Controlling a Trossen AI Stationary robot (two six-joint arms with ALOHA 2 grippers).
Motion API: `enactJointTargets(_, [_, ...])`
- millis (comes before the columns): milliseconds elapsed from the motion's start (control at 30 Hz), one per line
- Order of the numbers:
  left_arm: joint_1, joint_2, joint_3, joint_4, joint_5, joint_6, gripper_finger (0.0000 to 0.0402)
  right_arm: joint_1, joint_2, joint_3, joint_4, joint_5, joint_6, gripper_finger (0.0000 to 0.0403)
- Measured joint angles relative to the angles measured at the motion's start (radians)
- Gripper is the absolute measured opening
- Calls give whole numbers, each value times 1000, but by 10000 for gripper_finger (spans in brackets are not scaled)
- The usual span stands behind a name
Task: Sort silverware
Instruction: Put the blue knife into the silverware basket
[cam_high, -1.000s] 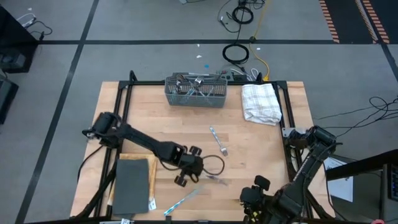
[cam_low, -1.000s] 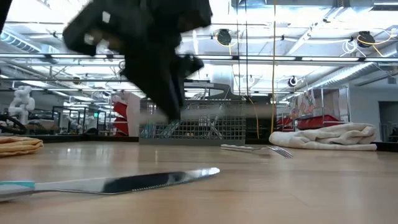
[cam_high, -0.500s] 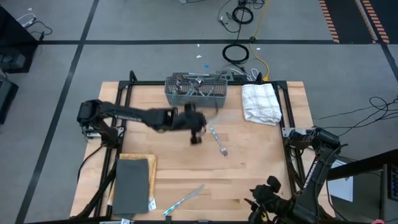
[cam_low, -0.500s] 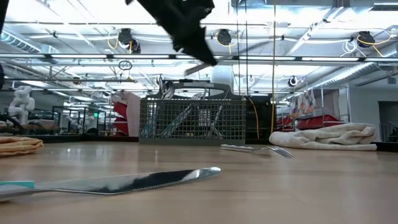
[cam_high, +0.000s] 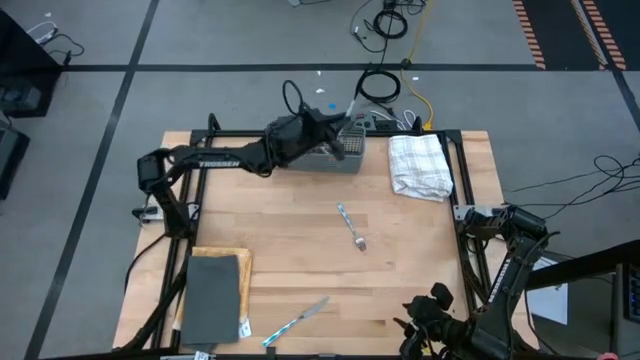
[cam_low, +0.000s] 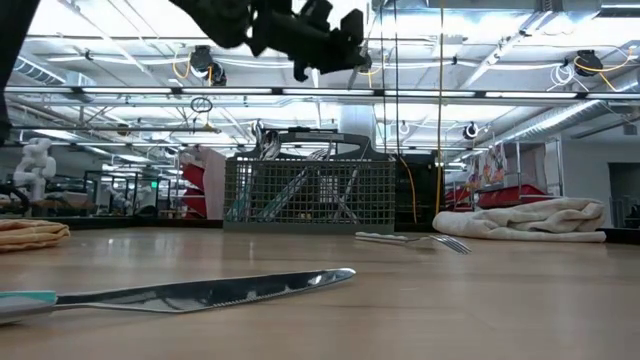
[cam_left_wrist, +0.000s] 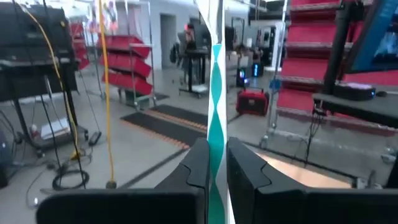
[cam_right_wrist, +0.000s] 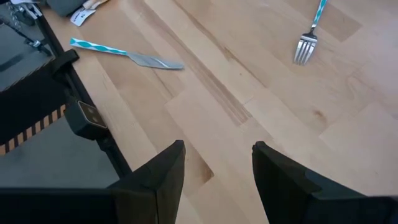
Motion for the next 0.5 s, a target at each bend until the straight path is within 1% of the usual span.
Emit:
enactJointTargets(100, [3, 32, -49, 110, 4, -1, 31, 0, 0, 0, -1, -1, 0, 176])
enactJointTargets(167, [2, 42, -108, 197, 1, -31, 31, 0, 0, 0, -6, -1, 0, 176])
enactJointTargets(233, [0, 42, -187, 283, -23, -58, 31, 0, 0, 0, -13, -2, 0, 176])
enactJointTargets(300, [0, 42, -284, 410, -49, -85, 31, 0, 0, 0, -25, -5, 0, 176])
enactJointTargets(400, [11, 43, -421, 646, -59, -165, 31, 0, 0, 0, -37, -6, 2, 176])
enactJointTargets(467, [18, 63, -474, 778, -67, -183, 31, 0, 0, 0, -44, -6, 8, 176])
enactJointTargets(500, [21, 73, -493, 811, -68, -184, 31, 0, 0, 0, -50, -6, 10, 176])
